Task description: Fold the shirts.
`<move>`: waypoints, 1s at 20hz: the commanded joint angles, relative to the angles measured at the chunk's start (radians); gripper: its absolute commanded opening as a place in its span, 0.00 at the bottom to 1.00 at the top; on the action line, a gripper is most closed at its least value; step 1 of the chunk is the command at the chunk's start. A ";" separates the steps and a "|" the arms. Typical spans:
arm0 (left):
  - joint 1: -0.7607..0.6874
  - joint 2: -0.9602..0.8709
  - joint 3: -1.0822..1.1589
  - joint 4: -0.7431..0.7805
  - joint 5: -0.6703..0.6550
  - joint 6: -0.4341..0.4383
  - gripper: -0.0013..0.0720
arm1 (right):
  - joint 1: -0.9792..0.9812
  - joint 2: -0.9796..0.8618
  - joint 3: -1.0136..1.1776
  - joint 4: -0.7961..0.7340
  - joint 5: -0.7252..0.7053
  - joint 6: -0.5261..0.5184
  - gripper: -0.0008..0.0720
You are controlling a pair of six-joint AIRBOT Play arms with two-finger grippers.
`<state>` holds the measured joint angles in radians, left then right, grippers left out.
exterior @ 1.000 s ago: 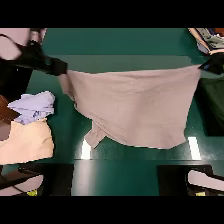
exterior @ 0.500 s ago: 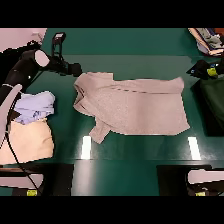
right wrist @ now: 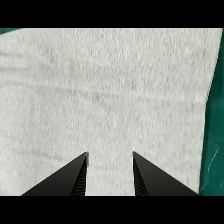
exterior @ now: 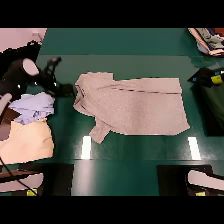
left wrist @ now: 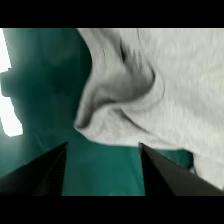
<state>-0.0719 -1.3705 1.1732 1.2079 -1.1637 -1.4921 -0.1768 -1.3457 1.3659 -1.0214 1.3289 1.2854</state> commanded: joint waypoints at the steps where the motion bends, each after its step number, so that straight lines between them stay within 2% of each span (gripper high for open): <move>1: 0.006 0.050 -0.222 -0.150 0.083 0.000 0.74 | 0.007 0.117 -0.164 0.002 -0.054 -0.012 0.45; 6: 0.006 0.049 -0.356 -0.275 0.286 0.000 0.74 | 0.006 0.201 -0.265 0.009 -0.074 -0.012 0.45; 10: 0.006 0.046 -0.356 -0.289 0.362 0.000 0.74 | 0.006 0.227 -0.288 0.009 -0.071 -0.011 0.44; 11: 0.006 0.046 -0.356 -0.294 0.372 0.000 0.58 | 0.006 0.227 -0.288 0.009 -0.069 -0.011 0.44; 12: 0.006 0.046 -0.353 -0.298 0.377 0.000 0.29 | 0.006 0.227 -0.288 0.009 -0.069 -0.011 0.44; 13: 0.006 0.046 -0.347 -0.300 0.369 0.000 0.09 | 0.006 0.227 -0.288 0.010 -0.069 -0.011 0.44; 14: 0.006 0.047 -0.332 -0.296 0.340 0.001 0.04 | 0.006 0.227 -0.288 0.010 -0.069 -0.011 0.44; 16: 0.006 0.067 -0.275 -0.251 0.238 0.023 0.04 | 0.006 0.227 -0.288 0.010 -0.069 -0.011 0.44; 20: 0.006 0.200 -0.108 0.003 0.063 0.034 0.04 | 0.006 0.227 -0.288 0.010 -0.069 -0.011 0.44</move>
<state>-0.0669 -1.2419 0.9714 1.0439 -0.9810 -1.4693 -0.1707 -1.1202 1.0782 -1.0122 1.2598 1.2736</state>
